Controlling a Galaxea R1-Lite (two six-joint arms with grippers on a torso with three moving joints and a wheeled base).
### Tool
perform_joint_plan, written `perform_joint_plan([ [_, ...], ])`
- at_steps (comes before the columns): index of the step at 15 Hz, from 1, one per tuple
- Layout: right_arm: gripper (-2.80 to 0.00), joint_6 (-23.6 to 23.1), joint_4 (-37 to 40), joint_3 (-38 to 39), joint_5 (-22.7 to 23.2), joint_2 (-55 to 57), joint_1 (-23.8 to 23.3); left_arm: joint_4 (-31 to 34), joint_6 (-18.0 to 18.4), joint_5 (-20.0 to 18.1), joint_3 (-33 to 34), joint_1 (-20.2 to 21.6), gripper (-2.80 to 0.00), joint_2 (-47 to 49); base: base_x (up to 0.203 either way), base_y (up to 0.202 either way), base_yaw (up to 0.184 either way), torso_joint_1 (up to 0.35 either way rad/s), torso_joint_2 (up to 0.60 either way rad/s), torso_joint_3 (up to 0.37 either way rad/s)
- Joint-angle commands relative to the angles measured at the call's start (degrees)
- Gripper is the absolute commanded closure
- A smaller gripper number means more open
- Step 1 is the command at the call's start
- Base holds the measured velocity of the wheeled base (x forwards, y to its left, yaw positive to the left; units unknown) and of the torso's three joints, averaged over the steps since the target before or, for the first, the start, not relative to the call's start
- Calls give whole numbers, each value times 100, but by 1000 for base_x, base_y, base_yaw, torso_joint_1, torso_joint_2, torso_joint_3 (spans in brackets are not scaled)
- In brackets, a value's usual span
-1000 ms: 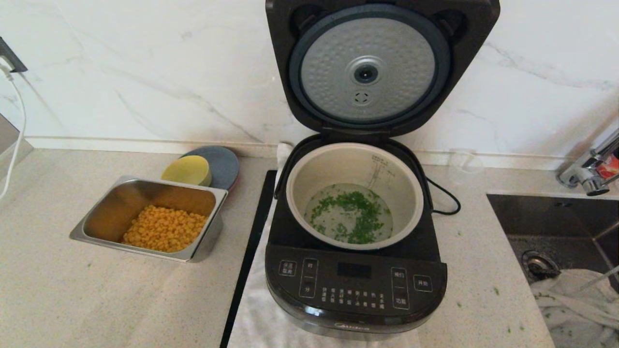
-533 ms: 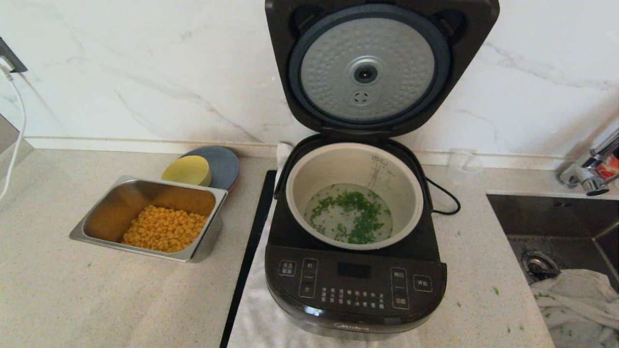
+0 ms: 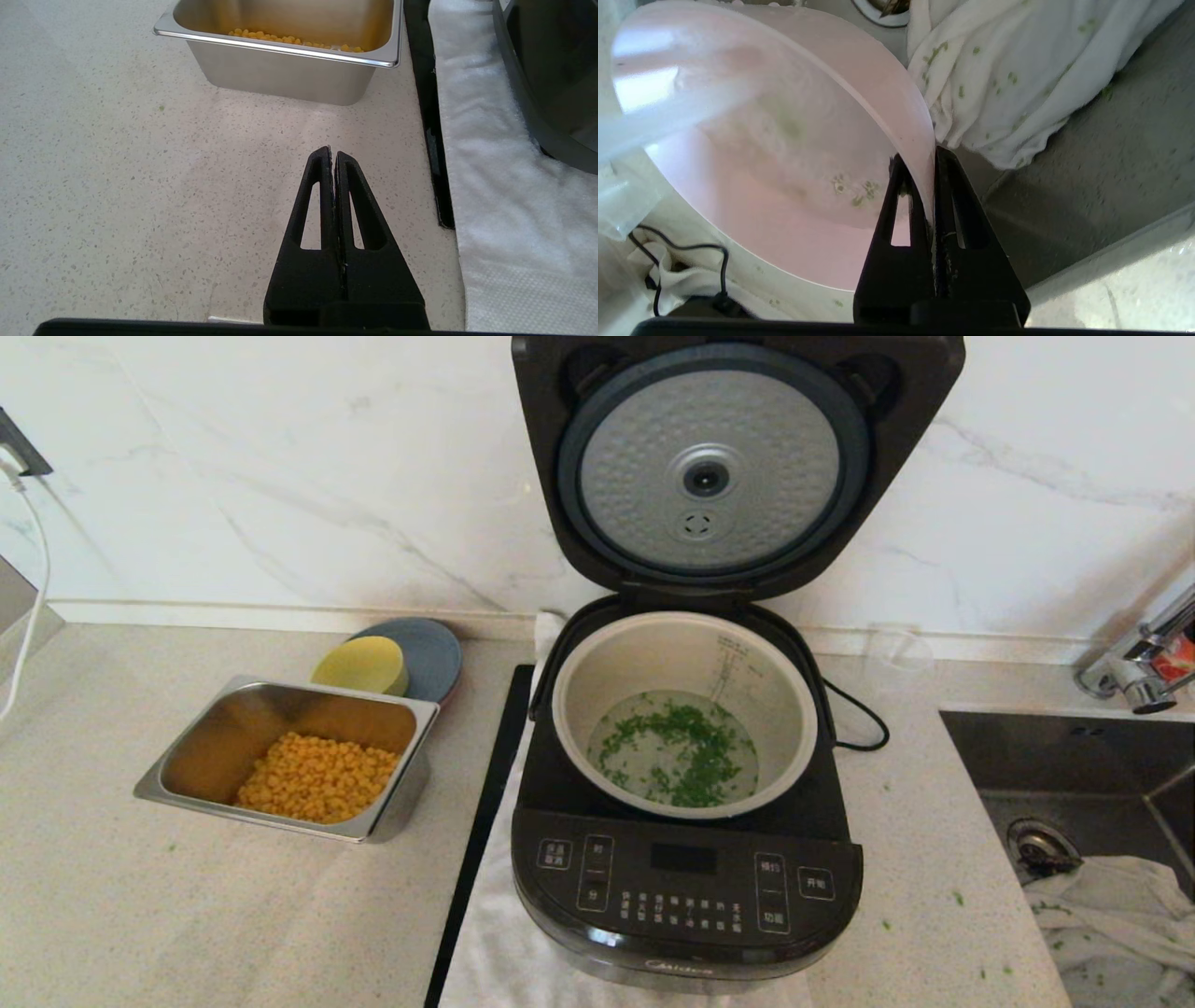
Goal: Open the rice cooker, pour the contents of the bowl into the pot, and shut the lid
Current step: Fill a bowl with water from the tap, then pour the water from the bowl into the rice cooker
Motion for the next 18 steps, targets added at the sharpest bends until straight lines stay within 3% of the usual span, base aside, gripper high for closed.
perform_joint_plan([
  [1,0,8,43,82,18,-389,26,-3,-2,2,44,0,0,-4,0,0,0,0,0,0],
  [5,0,-27,412,161,17,-937,113,-3,-2,2,44,0,0,-4,0,0,0,0,0,0],
  [9,0,-268,540,1307,-74,-2134,712,-3,-2,2,44,0,0,-4,0,0,0,0,0,0],
  [13,0,-254,585,2341,-369,-3439,2166,-3,-2,2,44,0,0,-4,0,0,0,0,0,0],
  [18,0,617,597,2593,-1146,-4279,4386,-3,-2,2,44,0,0,-4,0,0,0,0,0,0],
])
